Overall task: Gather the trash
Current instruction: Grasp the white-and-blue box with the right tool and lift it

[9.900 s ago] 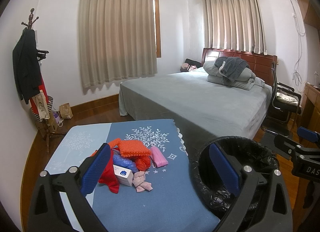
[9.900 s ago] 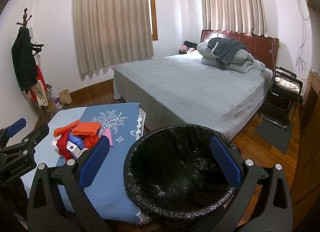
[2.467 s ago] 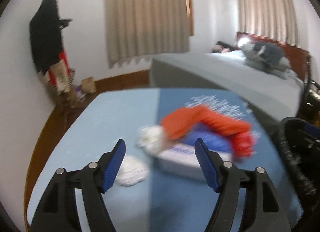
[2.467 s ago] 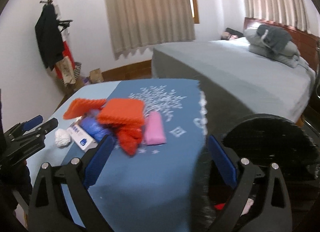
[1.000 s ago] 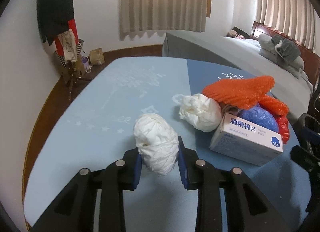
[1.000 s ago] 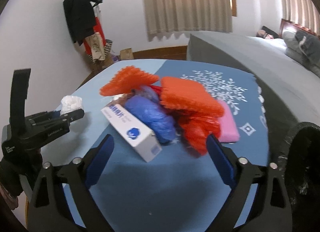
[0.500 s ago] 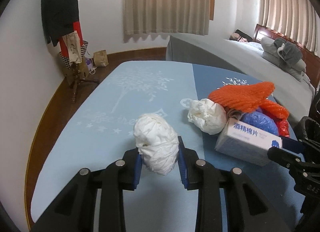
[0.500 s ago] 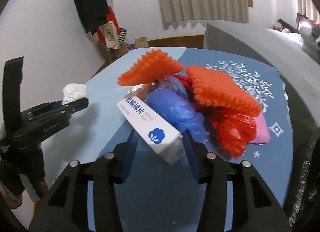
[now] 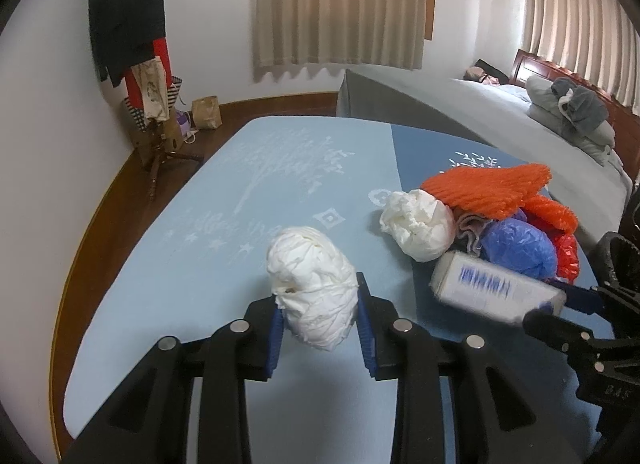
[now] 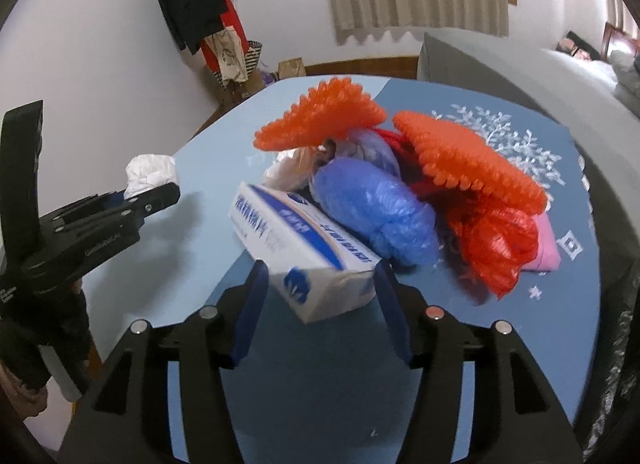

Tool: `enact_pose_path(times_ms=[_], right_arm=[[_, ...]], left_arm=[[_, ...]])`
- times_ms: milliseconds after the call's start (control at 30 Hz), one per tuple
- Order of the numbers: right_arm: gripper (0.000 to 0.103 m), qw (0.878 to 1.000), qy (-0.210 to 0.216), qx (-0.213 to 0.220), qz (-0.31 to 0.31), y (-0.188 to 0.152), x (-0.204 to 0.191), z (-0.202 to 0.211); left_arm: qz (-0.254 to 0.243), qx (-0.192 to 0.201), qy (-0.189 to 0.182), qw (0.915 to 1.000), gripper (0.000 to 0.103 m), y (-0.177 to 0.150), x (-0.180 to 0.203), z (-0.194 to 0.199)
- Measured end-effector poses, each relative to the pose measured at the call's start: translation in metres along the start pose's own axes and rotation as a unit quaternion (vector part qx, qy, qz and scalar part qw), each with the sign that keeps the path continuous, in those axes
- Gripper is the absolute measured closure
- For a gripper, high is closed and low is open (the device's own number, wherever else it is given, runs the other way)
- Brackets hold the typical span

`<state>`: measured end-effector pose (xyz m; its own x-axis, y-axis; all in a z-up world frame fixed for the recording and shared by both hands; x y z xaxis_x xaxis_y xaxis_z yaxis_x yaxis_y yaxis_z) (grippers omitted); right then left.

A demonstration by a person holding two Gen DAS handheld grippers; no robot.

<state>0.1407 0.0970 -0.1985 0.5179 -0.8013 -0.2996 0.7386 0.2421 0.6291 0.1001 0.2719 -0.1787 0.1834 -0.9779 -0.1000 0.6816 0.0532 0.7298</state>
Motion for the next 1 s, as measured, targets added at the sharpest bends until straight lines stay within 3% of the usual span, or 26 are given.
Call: enact_pose_path(times_ms=[100,167,433,733,833,1000], right_arm=[[0.047,1.0,0.007,-0.006,-0.005,-0.005,0.001,0.001],[0.037,1.0,0.002,-0.006,-0.001,-0.007,0.003,0.0],[0.023,1.0,0.0,-0.009,0.027,-0.014,-0.004,-0.004],[0.023,0.999,-0.008,-0.03,0.038,-0.015,-0.001,-0.025],[0.032,0.998,0.004,-0.043,0.039,-0.014,-0.002,-0.03],[0.032,0.998,0.005,-0.046,0.047,-0.012,-0.006,-0.031]], left_arm=[[0.002,-0.001,0.001,1.0,0.071,0.0,-0.001,0.0],[0.003,-0.001,0.001,1.0,0.071,-0.001,-0.001,0.0],[0.003,0.001,0.005,1.0,0.071,-0.012,-0.001,0.007],[0.004,-0.014,0.008,0.9999,0.071,-0.027,-0.003,0.008],[0.004,-0.014,0.008,0.9999,0.071,-0.028,-0.003,0.008],[0.004,-0.014,0.008,0.9999,0.071,-0.028,-0.003,0.008]])
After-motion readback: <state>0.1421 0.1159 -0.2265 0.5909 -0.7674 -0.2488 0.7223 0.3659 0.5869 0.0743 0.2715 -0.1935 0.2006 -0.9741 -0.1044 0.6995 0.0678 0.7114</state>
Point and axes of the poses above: each gripper's, at about its wrist camera, not at the fingertips, and z roughly against the way its jaws point, x to its right, y to its top, the point moved 4 cm from there along -z, roughly the way its jaws point, and after that the axes turned 9 degrees about -z, right-handed, at the moved point
